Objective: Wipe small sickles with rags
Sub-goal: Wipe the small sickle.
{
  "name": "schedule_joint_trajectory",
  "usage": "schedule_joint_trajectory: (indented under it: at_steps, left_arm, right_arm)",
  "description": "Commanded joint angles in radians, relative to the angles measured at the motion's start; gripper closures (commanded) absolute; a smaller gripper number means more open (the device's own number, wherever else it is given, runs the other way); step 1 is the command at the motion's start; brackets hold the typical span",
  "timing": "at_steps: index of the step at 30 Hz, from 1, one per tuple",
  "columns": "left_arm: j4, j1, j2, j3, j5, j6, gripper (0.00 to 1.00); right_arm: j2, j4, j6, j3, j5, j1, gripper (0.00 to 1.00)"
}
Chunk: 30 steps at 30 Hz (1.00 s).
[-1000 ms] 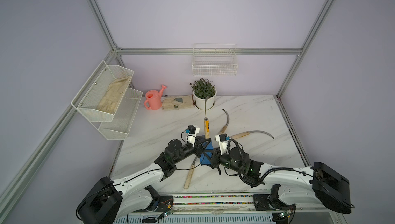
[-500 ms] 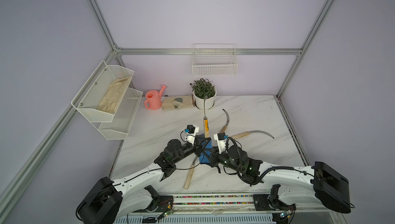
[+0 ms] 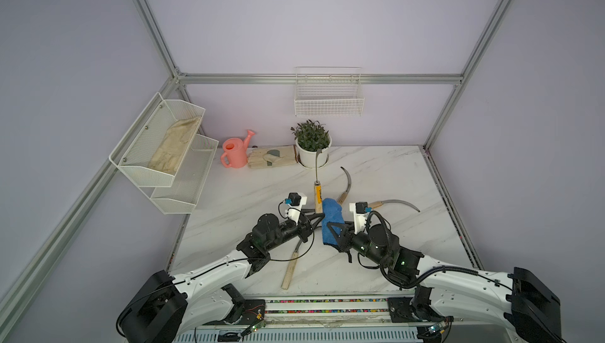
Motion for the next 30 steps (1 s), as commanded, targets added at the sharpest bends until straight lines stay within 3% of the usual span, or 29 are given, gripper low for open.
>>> schedule_joint_trajectory:
  at_steps: [1, 9, 20, 30]
  left_arm:
    - [-0.022, 0.000, 0.028, 0.033, 0.050, 0.059, 1.00]
    - [-0.087, -0.005, 0.177, 0.138, 0.125, 0.085, 1.00]
    - [-0.099, -0.007, 0.149, 0.127, 0.107, 0.092, 1.00]
    - [-0.112, -0.011, 0.181, 0.149, 0.113, 0.095, 1.00]
  right_arm:
    - [-0.023, 0.030, 0.029, -0.017, 0.015, -0.034, 1.00]
    - [0.077, 0.049, 0.030, -0.015, 0.017, -0.036, 1.00]
    - [0.211, 0.074, 0.067, -0.023, 0.063, -0.087, 1.00]
    - [0.261, 0.265, 0.046, -0.015, -0.236, -0.086, 1.00]
